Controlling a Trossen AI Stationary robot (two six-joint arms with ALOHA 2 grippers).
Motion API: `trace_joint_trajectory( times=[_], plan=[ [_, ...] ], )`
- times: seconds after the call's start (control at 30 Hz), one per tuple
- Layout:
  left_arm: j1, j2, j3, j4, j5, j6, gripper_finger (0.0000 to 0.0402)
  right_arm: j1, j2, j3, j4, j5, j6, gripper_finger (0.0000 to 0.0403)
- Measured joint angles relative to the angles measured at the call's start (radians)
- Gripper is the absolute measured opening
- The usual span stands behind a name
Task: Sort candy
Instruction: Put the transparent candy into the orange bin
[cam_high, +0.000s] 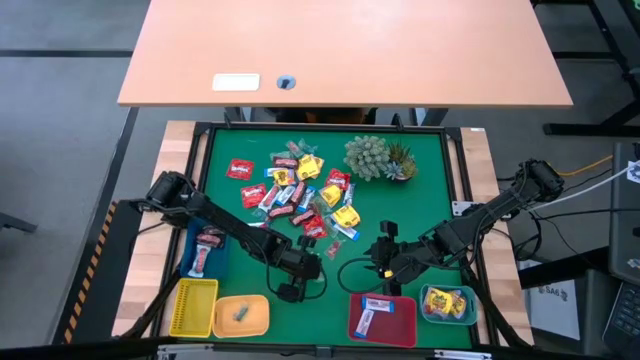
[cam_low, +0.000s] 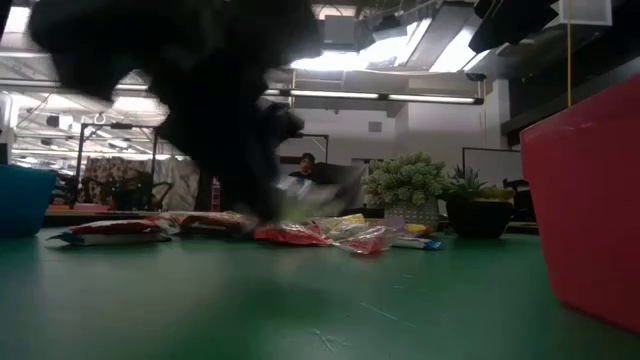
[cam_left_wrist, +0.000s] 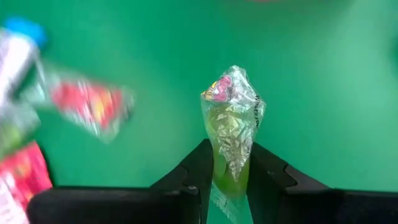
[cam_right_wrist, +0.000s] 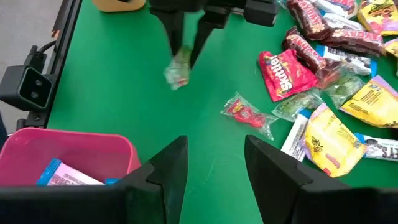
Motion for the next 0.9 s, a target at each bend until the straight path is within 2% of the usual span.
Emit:
trace_joint_trajectory(
  times=[0.13, 0.27, 0.47, 0.63, 0.9],
  plan=[
    [-0.008, 0.0, 0.106, -0.026, 0.028, -0.029, 0.0069, 0.0, 0.0, 0.0, 0.0, 0.047, -0.026, 0.0159],
    [-0.026, -0.002, 0.239, -0.123, 0.141, -0.109, 0.0069, 0.0, 0.0, 0.0, 0.0, 0.096, -0.026, 0.0159],
    [-0.089, -0.003, 0.395, -0.344, 0.326, -0.3, 0.0069, 0.0, 0.0, 0.0, 0.0, 0.104, -0.025, 0.0159],
    [-0.185, -0.003, 0.416, -0.499, 0.392, -0.455, 0.0069, 0.0, 0.013, 0.0, 0.0, 0.104, -0.024, 0.0159],
    [-0.329, -0.003, 0.416, -0.854, 0.379, -0.593, 0.0069, 0.0, 0.067, 0.0, 0.001, 0.096, -0.022, 0.0159]
  ],
)
